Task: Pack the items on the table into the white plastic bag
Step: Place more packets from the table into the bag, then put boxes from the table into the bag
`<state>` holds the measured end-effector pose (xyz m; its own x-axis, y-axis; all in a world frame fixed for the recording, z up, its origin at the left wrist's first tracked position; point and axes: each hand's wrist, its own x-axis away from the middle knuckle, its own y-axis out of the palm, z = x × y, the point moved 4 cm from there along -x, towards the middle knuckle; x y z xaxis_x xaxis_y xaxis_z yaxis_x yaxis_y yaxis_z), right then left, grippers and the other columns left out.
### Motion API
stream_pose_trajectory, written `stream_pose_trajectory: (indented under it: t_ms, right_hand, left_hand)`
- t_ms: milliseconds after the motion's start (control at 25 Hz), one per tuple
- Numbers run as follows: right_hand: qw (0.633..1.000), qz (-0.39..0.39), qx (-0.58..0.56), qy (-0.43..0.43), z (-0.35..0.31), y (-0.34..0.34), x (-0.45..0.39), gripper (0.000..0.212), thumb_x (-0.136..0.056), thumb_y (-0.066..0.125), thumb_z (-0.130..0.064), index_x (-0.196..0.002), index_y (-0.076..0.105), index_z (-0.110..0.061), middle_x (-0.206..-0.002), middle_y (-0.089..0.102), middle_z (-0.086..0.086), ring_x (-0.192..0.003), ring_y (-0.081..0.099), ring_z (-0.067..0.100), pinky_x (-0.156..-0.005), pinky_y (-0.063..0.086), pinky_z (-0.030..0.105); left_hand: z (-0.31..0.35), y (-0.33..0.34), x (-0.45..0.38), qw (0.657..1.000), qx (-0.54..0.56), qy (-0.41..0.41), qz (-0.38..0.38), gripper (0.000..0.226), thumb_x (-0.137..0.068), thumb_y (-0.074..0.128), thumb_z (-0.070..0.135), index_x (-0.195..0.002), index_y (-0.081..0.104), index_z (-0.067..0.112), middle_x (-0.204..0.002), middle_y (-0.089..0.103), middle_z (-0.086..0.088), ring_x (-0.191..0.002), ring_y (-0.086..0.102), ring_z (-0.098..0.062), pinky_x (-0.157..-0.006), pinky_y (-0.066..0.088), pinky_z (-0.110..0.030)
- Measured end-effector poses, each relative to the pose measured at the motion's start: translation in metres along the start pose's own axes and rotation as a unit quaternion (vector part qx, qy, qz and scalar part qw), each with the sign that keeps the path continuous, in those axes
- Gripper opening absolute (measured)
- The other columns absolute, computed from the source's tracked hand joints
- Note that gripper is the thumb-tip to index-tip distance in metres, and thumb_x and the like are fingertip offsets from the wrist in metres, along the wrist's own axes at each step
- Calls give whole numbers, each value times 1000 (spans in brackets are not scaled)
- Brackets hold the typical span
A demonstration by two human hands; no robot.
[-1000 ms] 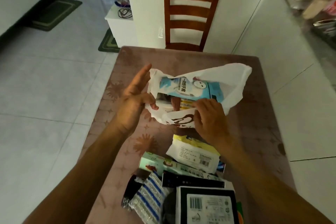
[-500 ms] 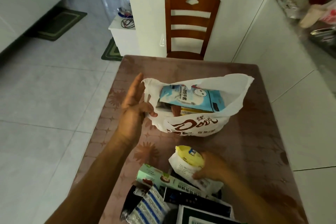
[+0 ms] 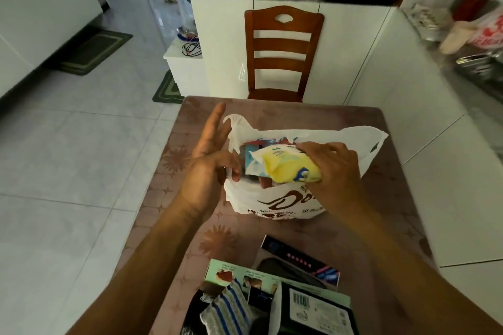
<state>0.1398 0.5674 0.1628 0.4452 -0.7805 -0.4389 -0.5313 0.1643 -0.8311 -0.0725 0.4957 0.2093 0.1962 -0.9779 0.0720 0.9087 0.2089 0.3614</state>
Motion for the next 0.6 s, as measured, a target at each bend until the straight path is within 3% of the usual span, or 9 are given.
stream_pose_trajectory:
  t_ms: [80,200,280,360,440,480,560,600]
  right_hand:
    - [989,-93,109,45,22,40,-11,66,-74,78,-16,-132,47,-20,-129,61,7,-114,50,33,-87,43,42]
    - [968,-202,112,98,26,67,-2,65,-81,64,-6,-138,37,-20,-144,46,9,-129,40,35,-104,39,49]
    - [986,-128,51,90,7,53,21,43,-84,63,-9,-125,53,-16,-127,60,10,-119,51,31,-99,43,46]
    - [997,-61,-33,26,-15,41,66,16,-86,61,-14,-102,62,-15,-96,69,6,-89,61,22,-76,51,36]
    - [983,-168,-68,11,-22,51,111,6,-87,57,-24,-92,60,-21,-84,66,0,-75,59,15,-65,50,30]
    - [963,-251,-68,65,-12,66,129,10,-87,57,-29,-96,58,-24,-89,66,-1,-79,60,14,-68,51,30]
    - [900,-389,-42,191,14,97,153,39,-82,66,-35,-116,52,-25,-121,59,1,-104,59,19,-87,51,35]
    - [878,-419,-40,227,23,107,158,55,-78,71,-35,-126,47,-23,-133,51,1,-114,55,21,-93,49,36]
  left_hand:
    - [0,1,3,1000,-7,2,-22,92,-67,46,-13,-141,41,40,-144,50,4,-106,67,-25,-57,48,-33]
    - [-5,-6,9,999,-12,-16,-34,93,-65,47,-10,-145,38,37,-148,47,-1,-109,64,-29,-53,52,-27]
    - [-9,-11,12,999,-10,-24,-35,93,-66,47,-10,-147,37,34,-150,45,-3,-112,62,-31,-50,53,-24]
    - [-15,-14,15,999,-4,-24,-32,91,-67,46,-11,-147,37,32,-151,44,-2,-113,62,-29,-48,52,-23]
    - [-21,-15,15,999,-7,-21,-25,91,-68,45,-13,-148,36,31,-152,42,-1,-116,62,-28,-46,50,-24]
    - [-24,-15,16,1000,-7,-22,-19,91,-70,44,-15,-148,36,30,-151,43,1,-117,61,-28,-46,49,-24]
    - [-29,-15,17,1000,-7,-21,-9,91,-74,40,-23,-147,37,30,-148,46,3,-114,63,-28,-47,49,-25]
    - [-31,-16,18,1000,-10,-18,-8,91,-75,39,-25,-146,39,31,-146,48,3,-110,63,-28,-46,50,-25]
